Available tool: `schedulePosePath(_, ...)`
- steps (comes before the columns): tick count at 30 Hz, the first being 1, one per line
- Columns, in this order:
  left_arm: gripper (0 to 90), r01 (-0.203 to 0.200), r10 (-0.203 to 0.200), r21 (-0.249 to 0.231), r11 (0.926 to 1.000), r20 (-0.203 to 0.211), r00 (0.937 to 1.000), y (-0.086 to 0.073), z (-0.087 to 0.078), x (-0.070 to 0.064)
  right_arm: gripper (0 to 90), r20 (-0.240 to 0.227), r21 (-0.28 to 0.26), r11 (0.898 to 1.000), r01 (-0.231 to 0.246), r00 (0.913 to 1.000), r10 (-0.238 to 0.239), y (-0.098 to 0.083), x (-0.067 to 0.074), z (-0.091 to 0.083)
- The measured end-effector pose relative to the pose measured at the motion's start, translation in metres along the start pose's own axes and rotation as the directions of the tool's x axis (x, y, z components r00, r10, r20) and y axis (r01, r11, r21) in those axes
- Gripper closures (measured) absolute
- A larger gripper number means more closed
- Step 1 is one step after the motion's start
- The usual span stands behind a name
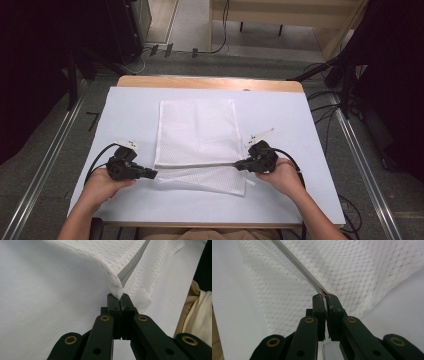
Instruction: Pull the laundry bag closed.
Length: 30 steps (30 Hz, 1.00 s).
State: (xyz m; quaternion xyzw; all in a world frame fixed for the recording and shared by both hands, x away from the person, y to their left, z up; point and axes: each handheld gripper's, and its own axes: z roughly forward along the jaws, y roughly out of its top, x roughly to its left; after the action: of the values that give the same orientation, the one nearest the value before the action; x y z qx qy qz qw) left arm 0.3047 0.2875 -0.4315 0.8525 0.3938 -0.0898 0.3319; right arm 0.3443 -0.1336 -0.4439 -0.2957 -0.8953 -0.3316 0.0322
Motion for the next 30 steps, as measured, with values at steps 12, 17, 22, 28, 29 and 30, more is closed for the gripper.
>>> schedulePosePath(12,90.0,0.003,-0.003,0.002,1.0,-0.029,0.9996,-0.001,0.0,0.002,88.0,0.03,0.002,0.999,-0.036,0.9989,0.036,-0.008,-0.005,-0.007)
schedulePosePath(17,89.4,-0.014,0.014,0.008,0.9999,-0.013,0.9998,-0.002,0.002,0.002,87.9,0.022,-0.002,1.0,-0.028,0.9994,0.028,-0.008,-0.006,-0.006)
schedulePosePath(22,80.1,-0.053,0.053,-0.037,0.9979,-0.005,0.9986,-0.001,-0.001,-0.003,86.5,0.01,-0.017,1.0,0.001,0.9999,-0.001,-0.007,-0.002,-0.006)
schedulePosePath(28,58.0,-0.049,0.047,-0.06,0.997,-0.026,0.9985,-0.001,-0.002,0.0,72.8,-0.015,-0.069,0.998,-0.014,0.9998,0.013,-0.006,-0.002,-0.011)
schedulePosePath(29,53.2,-0.047,0.045,-0.073,0.9962,-0.04,0.9982,-0.001,-0.002,0.0,70.0,-0.015,-0.072,0.997,-0.022,0.9997,0.021,-0.006,-0.002,-0.011)
schedulePosePath(30,49.3,-0.044,0.04,-0.082,0.9957,-0.048,0.998,-0.001,-0.002,0.0,67.8,-0.012,-0.081,0.996,-0.032,0.9994,0.031,-0.006,-0.002,-0.012)
